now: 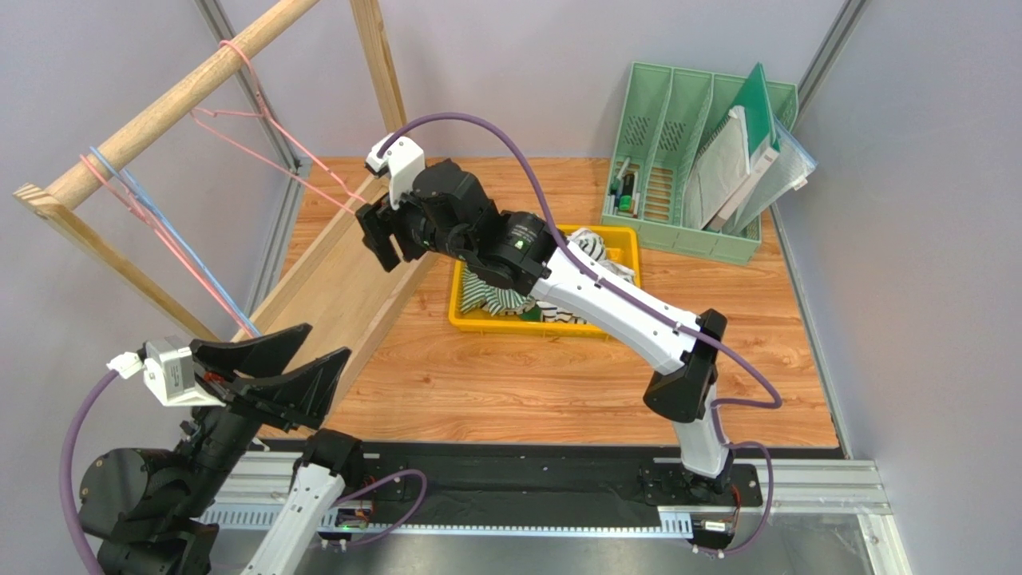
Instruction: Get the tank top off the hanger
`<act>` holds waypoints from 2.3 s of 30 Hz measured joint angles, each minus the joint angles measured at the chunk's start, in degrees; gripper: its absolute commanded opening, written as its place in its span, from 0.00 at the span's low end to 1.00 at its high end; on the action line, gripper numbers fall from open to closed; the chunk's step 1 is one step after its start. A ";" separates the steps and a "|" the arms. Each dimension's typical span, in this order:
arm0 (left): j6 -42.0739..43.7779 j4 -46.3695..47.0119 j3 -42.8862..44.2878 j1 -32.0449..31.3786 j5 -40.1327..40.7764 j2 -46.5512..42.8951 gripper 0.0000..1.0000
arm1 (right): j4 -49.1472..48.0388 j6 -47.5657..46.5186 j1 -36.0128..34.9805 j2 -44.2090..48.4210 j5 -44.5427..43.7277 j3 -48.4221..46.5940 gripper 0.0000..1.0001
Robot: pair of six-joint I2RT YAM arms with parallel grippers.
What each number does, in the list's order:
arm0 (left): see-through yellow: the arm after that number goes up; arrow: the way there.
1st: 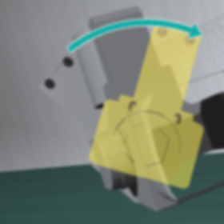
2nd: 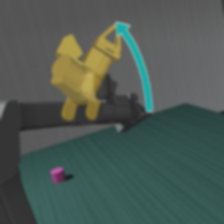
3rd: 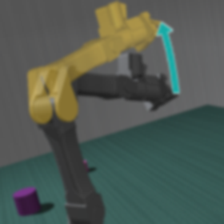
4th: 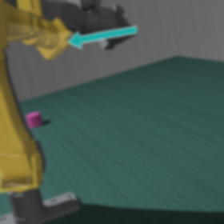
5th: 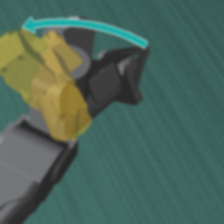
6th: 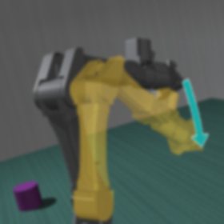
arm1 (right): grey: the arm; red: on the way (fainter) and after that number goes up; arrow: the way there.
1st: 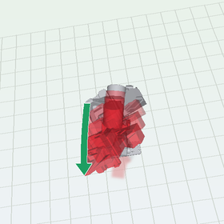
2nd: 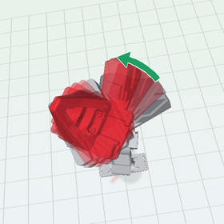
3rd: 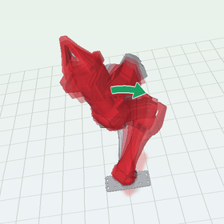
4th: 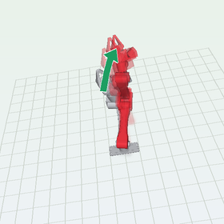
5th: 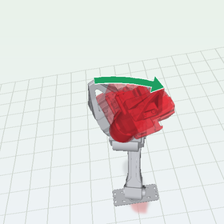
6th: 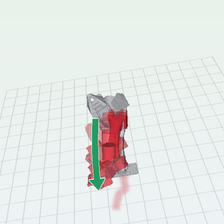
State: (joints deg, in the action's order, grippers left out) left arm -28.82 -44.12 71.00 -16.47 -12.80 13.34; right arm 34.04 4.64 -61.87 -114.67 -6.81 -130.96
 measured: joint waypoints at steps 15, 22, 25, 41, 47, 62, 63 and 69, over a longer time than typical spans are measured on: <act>-1.86 7.50 0.00 0.00 -5.64 9.27 0.86 | 0.37 -0.37 -0.11 21.68 -2.36 25.49 0.99; -8.59 22.62 3.80 -0.02 -13.31 24.44 0.99 | -1.31 0.48 0.00 36.11 -4.55 42.12 0.99; -11.78 29.90 6.88 -2.23 -15.58 34.73 0.99 | -1.64 1.64 0.22 42.73 -5.49 50.10 0.99; -9.55 43.45 1.79 -30.51 -6.86 59.98 0.99 | -3.56 21.81 1.68 84.39 -16.26 90.79 1.00; -10.99 46.71 -16.55 -31.01 -3.19 50.75 0.99 | -1.64 33.68 1.70 97.39 -18.86 105.68 1.00; -24.50 47.36 -63.52 -31.47 2.03 1.70 0.99 | -8.11 53.77 1.84 113.98 -19.50 123.95 1.00; -25.24 46.05 -65.00 -31.47 2.40 -2.32 0.99 | -9.49 54.36 1.86 114.03 -18.73 124.26 1.00; -27.67 39.85 -67.91 -31.45 2.69 -12.98 0.99 | -14.97 53.13 1.90 114.03 -13.09 125.52 1.00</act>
State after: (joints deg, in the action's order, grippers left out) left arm -56.49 -4.27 3.09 -47.92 -10.11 0.36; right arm 19.07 57.78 -59.96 -0.64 -19.90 -5.43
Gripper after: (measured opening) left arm 0.992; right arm 0.998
